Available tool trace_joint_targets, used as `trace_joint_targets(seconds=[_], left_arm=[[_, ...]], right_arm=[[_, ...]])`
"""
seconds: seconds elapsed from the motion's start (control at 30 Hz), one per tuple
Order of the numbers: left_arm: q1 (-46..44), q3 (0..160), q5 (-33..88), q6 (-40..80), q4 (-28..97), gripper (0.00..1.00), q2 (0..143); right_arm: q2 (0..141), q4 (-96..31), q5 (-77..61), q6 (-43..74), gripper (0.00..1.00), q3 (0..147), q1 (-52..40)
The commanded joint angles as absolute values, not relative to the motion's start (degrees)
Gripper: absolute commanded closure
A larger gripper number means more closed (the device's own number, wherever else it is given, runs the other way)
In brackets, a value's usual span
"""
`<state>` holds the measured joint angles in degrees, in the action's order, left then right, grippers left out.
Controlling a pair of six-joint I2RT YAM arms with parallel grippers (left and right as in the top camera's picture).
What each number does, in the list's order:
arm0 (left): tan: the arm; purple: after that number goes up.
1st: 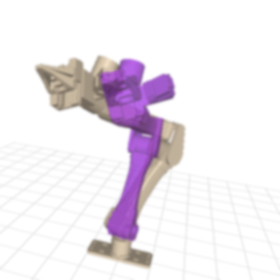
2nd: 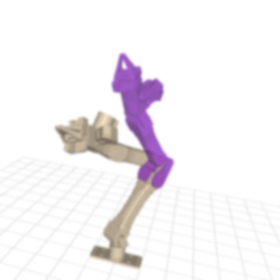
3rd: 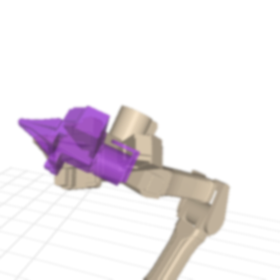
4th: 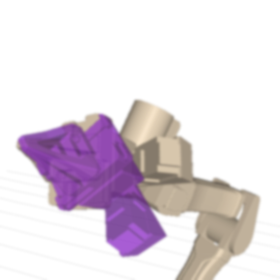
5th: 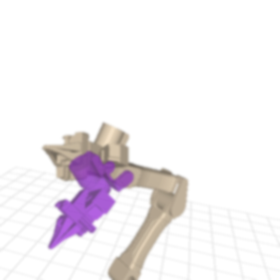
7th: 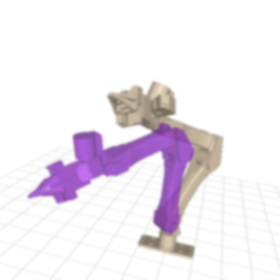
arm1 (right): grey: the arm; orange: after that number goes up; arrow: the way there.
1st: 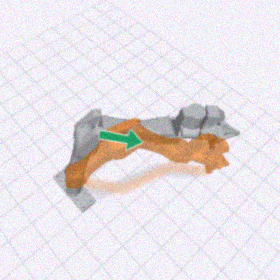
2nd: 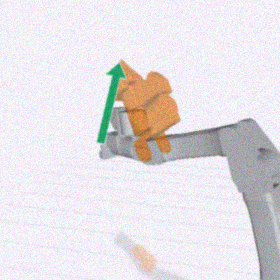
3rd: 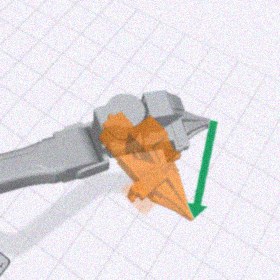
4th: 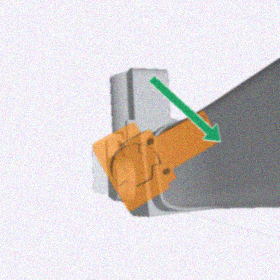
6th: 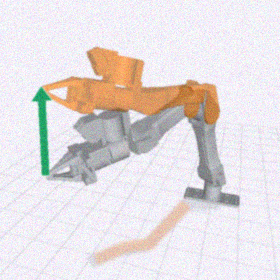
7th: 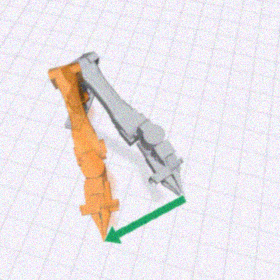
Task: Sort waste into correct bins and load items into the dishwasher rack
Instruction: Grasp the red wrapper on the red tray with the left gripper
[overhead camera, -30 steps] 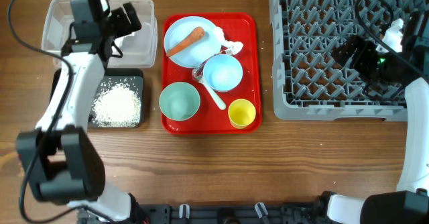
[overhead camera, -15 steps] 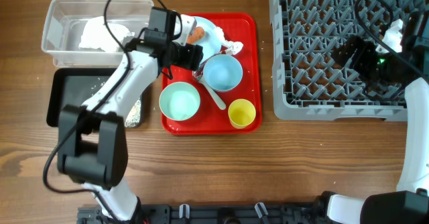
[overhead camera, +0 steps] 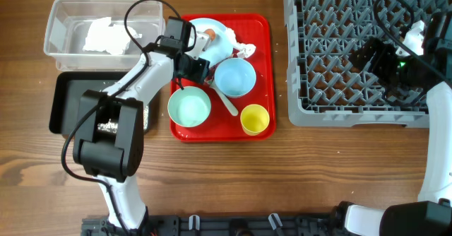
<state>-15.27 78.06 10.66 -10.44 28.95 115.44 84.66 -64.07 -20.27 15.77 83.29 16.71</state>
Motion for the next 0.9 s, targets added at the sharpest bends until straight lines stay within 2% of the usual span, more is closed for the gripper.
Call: trace_joint_targets(seconds=[0.0,0.13,0.57,0.63,0.7,0.87], left_arm=[[-15.29,77.91,13.78,-11.44,29.52,0.45,116.42],[-15.29,77.91,17.43,-11.64,29.45,0.45,116.42],[-18.7,77.91,17.56,-11.84,30.44,0.45,117.21],[-19.79,77.91,17.52,-11.81,30.06,0.49,117.97],[-20.23,77.91,16.84,-11.81,29.56,0.6,118.21],[-20.25,77.91,16.88,-11.79,28.51,0.79,118.21]], right_arm=[[85.19,-64.05,-19.27,14.96,0.0,84.29,16.69],[85.19,-64.05,-19.27,14.96,0.0,84.29,16.69],[85.19,-63.94,-19.29,14.98,0.0,84.29,16.69],[85.19,-63.96,-19.29,14.98,0.0,84.29,16.69],[85.19,-63.96,-19.27,14.96,0.0,84.29,16.69],[85.19,-64.12,-19.27,14.96,0.0,84.29,16.69]])
